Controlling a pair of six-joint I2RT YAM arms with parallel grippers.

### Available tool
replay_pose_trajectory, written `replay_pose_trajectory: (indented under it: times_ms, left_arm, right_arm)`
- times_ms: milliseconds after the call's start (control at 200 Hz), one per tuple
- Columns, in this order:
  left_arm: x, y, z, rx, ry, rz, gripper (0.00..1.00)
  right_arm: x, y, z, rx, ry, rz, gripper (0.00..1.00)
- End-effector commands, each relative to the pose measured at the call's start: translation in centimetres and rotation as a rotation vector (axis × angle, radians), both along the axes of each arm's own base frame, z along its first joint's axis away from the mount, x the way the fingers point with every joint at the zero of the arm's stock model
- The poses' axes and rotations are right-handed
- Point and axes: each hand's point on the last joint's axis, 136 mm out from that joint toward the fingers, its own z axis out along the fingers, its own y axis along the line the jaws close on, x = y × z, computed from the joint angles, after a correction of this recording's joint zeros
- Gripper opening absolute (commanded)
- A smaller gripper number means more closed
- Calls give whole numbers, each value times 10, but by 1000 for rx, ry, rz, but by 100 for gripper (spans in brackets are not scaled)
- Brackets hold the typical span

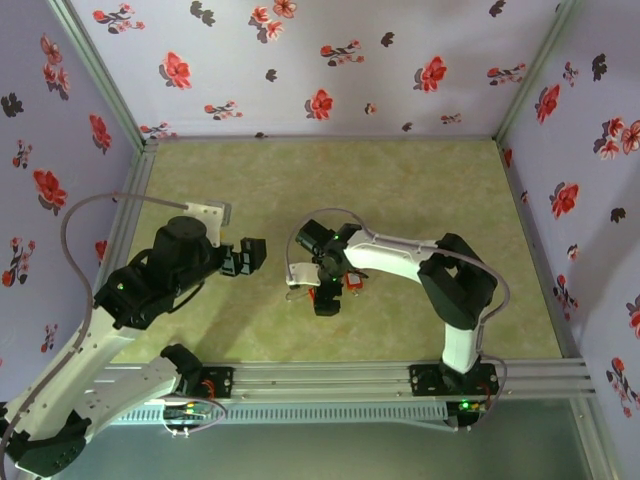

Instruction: Unlock with the key

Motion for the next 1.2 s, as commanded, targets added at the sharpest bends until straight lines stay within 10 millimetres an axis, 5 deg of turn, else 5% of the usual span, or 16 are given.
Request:
replay_pose_trajectory:
  times_ms: [0,415,720,840,950,1085,1195]
  left_arm:
    - [0,10,12,14,-40,17,100]
    - [3,20,9,30,-38,53,100]
    - [2,26,11,37,-50,64,100]
    - [1,28,14,43,-58,62,100]
    - [1,30,18,49,-68,64,100]
    - [2,32,21,46,-67,72,100]
    - [0,33,22,42,-62,78,100]
  right_arm:
    - [4,2,-3,-11,-45,39,91]
    - [17,8,-29,-69,-110,-27,74]
    - [17,-4,-29,-111,-91,-222,26]
    - [24,-2,-23,-99,-55,-507,12]
    - [37,-8,-25,-177,-9,-946,0]
    - [36,-17,-34,-232,37,-1435,0]
    - [38,-2,-32,-115,41,-1598,0]
